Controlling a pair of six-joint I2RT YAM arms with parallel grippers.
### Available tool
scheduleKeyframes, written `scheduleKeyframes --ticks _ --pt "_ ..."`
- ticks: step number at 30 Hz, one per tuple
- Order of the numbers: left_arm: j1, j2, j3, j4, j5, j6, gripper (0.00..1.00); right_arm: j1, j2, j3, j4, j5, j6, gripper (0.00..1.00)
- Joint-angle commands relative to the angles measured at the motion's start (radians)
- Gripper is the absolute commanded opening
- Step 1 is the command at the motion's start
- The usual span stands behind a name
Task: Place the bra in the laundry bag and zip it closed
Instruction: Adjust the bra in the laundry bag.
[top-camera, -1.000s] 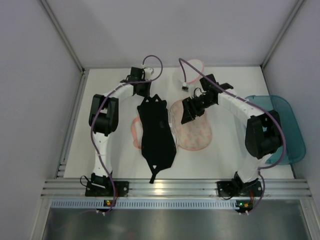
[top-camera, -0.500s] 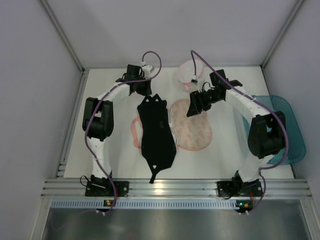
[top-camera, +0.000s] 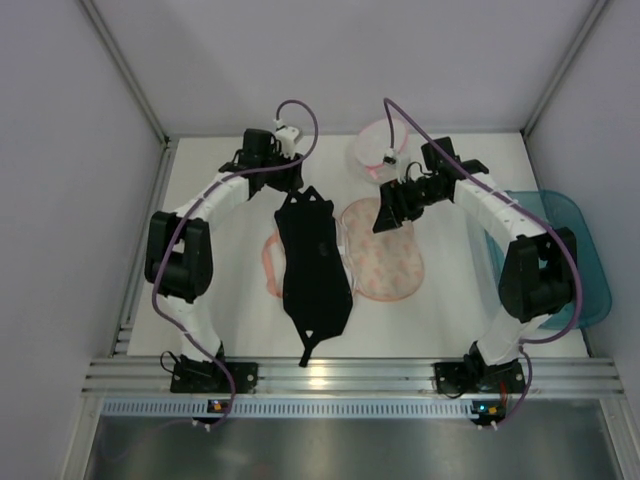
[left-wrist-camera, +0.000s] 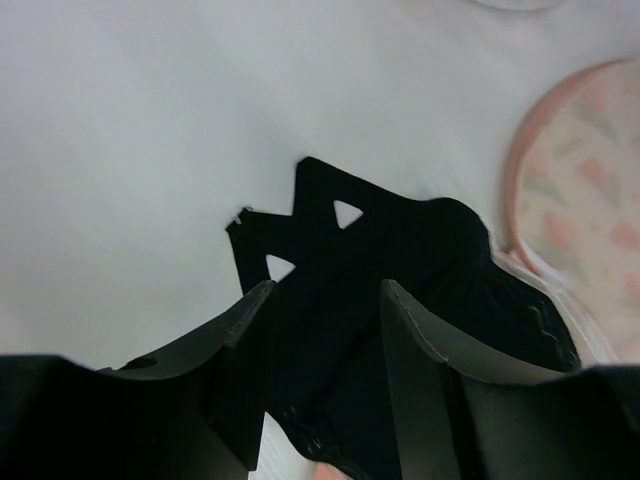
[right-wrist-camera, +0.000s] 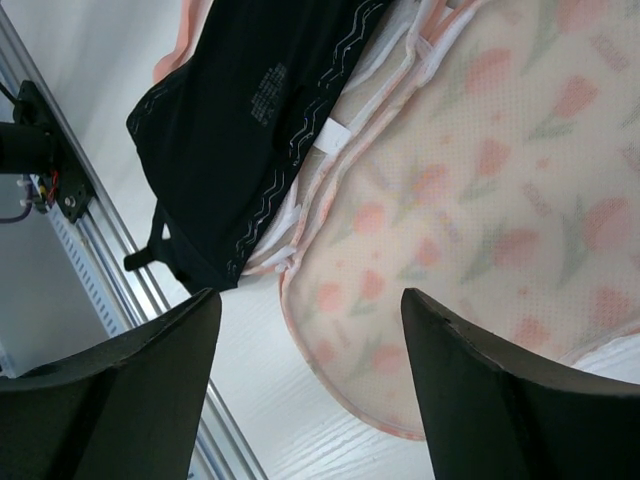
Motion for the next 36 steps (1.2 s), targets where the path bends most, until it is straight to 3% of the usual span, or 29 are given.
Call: scheduleKeyframes --ticks 1,5,6,16,20,23,24,26,36 --pt "0.001 0.101 0.089 0.048 -0.132 -0.011 0.52 -0.003 -0.048 0.006 -0.008 -0.008 -0.009 0.75" --pt "-0.002 0.196 0.179 0.037 -0.183 -0.012 0.52 -0.002 -0.042 0.006 -0.009 0.001 -0.018 0.88" --pt "-0.005 0.226 0.190 0.031 -0.192 -0.011 0.51 -0.004 -0.041 0.004 -0.011 0.006 -0.019 0.97" --pt "-0.010 0.372 0.246 -0.009 -0.245 0.001 0.49 -0.006 -0.022 -0.011 0.005 0.015 -0.021 0.99" --pt "-0.017 0.411 0.272 -0.061 -0.263 0.018 0.41 -0.012 -0.021 -0.013 0.003 0.015 -0.021 0.99" --pt "-0.017 0.423 0.275 -0.093 -0.265 0.017 0.22 -0.016 -0.021 -0.014 0.006 0.015 -0.021 0.99" --pt "-0.017 0.422 0.275 -0.092 -0.262 0.020 0.08 -0.018 -0.021 -0.014 0.005 0.015 -0.020 0.99" --pt "-0.017 0.414 0.278 -0.096 -0.255 0.014 0.00 -0.021 -0.021 -0.013 0.011 0.015 -0.018 1.00" --pt "-0.019 0.202 0.256 -0.090 -0.099 -0.011 0.00 -0.029 -0.045 -0.019 0.006 0.007 -0.018 0.99"
